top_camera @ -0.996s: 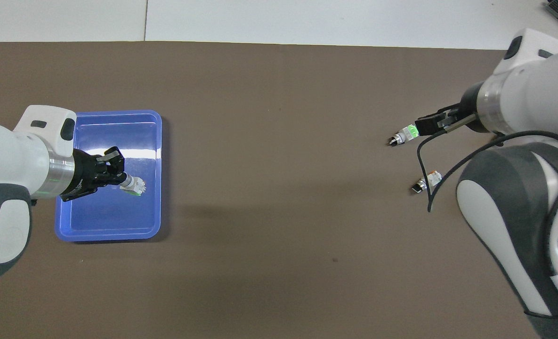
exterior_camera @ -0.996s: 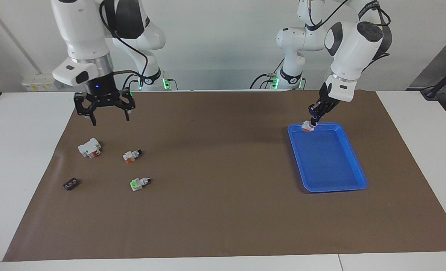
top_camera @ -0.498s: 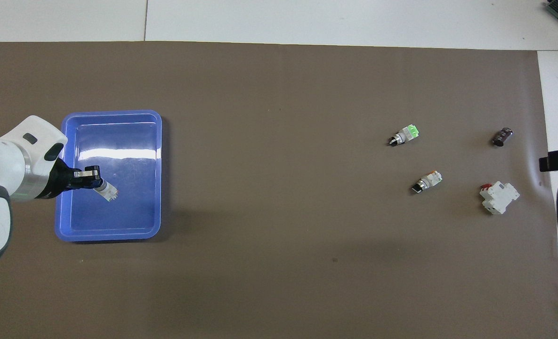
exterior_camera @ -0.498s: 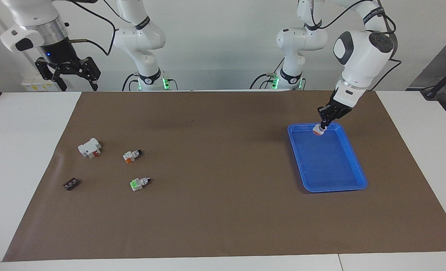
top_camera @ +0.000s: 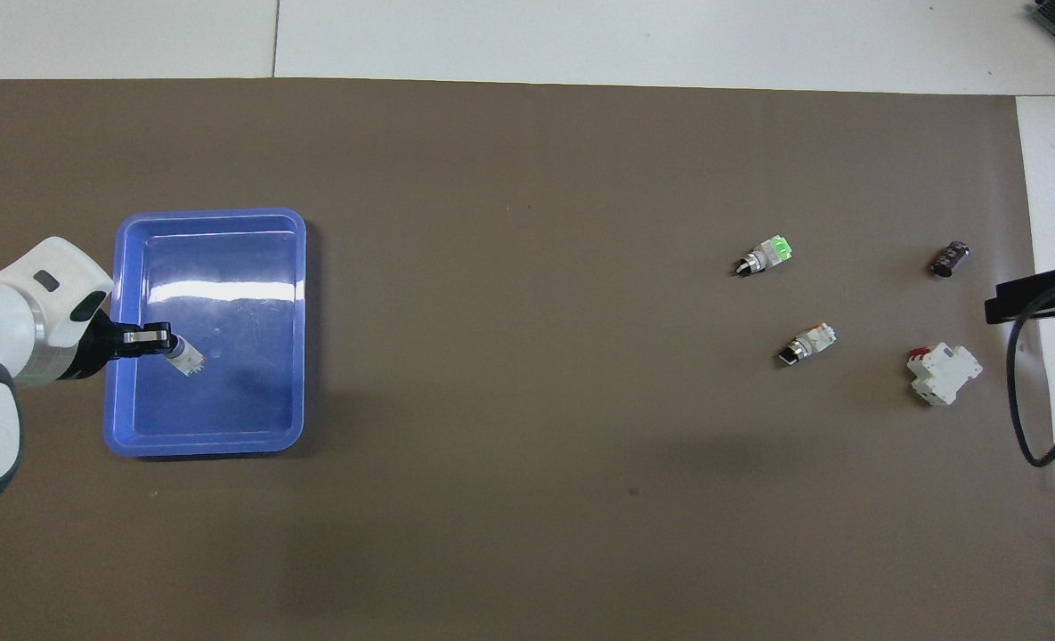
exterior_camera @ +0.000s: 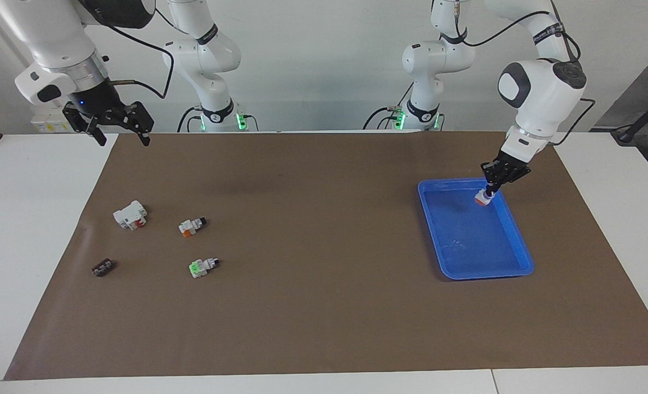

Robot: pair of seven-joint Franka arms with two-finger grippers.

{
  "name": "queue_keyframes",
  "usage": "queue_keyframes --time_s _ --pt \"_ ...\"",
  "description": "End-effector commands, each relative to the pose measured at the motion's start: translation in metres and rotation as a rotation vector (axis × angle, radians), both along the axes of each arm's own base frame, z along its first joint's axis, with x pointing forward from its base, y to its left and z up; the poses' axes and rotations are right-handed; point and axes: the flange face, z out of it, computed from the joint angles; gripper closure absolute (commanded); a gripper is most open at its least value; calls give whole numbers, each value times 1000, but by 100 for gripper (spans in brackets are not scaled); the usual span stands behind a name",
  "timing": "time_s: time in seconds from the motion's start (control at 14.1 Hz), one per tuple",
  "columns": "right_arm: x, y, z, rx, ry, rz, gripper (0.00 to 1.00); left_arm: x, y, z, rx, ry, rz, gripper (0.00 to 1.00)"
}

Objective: Turn and place switch with both arms

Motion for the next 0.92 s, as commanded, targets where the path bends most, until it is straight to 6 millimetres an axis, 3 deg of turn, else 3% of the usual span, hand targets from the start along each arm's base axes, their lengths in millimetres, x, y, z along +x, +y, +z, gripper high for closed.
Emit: queue_keyframes --time_s 0.0,0.21,0.43,0.5,0.64,0.71,0.85 --pt "0 18 11 -7 -27 -4 0 -5 26 -19 40 -64 -42 100" --pt "-1 19 10 -6 -12 -10 0 -15 39 -39 44 -43 -60 100" --pt "-1 18 9 -6 -17 -12 0 -15 37 -40 43 -35 -67 100" --pt "-1 16 9 -6 -17 -15 0 -12 32 -38 42 -38 -74 92" --pt "-1 17 10 -6 -16 -12 0 -1 27 -28 38 -29 -88 50" --pt "-2 17 10 -4 -13 -12 0 7 18 -21 33 -14 -107 43" --pt "-1 17 10 -4 -20 -12 0 25 12 0 21 29 -125 38"
